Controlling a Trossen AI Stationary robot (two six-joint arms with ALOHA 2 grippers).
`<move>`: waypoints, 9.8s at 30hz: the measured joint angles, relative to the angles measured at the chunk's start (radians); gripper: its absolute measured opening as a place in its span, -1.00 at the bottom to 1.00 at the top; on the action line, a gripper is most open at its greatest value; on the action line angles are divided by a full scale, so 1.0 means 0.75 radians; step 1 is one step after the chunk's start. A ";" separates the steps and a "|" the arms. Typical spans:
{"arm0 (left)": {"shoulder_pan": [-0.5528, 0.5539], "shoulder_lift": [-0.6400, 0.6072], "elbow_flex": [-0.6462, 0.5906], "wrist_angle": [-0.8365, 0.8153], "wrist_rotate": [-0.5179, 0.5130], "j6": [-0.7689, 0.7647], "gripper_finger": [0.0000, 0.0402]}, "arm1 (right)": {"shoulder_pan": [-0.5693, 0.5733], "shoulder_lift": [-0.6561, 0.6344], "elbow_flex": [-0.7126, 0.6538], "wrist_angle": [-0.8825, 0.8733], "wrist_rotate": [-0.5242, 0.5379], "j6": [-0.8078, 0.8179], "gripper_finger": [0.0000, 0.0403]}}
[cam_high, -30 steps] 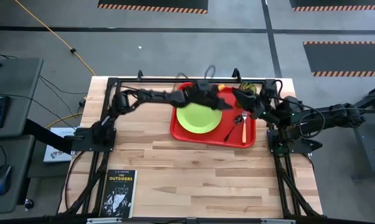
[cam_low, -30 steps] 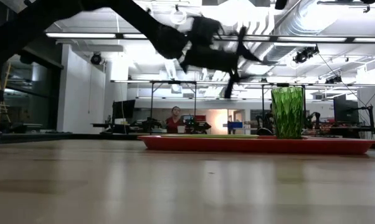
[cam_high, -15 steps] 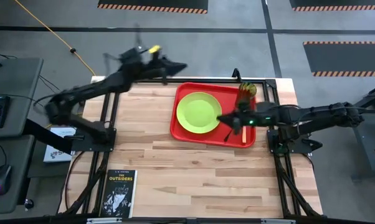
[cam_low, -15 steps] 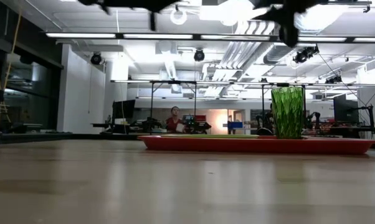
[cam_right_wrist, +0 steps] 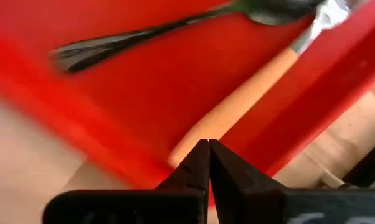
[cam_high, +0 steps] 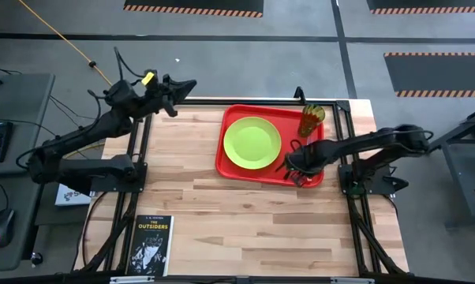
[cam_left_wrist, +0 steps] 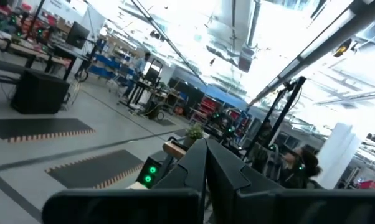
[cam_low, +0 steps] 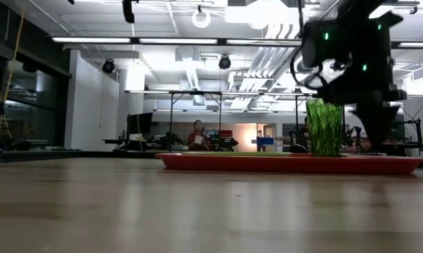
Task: Pick and place plate/cup/fork/spoon on tray
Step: Put the black spoon to the right of the green plate on the red tray, then adjust the red tray, then return to Home Position
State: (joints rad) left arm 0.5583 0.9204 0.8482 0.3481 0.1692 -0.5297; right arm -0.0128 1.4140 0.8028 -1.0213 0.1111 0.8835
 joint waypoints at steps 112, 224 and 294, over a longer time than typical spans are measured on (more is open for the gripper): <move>-0.225 0.003 0.002 -0.049 0.104 -0.056 -1.00 | -0.483 0.208 -0.043 0.388 0.213 -0.234 -1.00; -0.499 -0.064 -0.187 -0.097 -0.015 0.087 -1.00 | 0.422 -0.626 -0.272 1.203 0.118 -0.020 -1.00; -0.614 -1.057 -1.113 -0.397 0.135 0.202 -1.00 | 0.332 -0.833 -0.269 1.557 0.161 -0.204 -1.00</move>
State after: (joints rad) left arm 0.0975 0.1274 0.0133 0.0502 0.2704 -0.3782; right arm 0.2359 0.7895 0.6010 0.1467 0.2315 0.7308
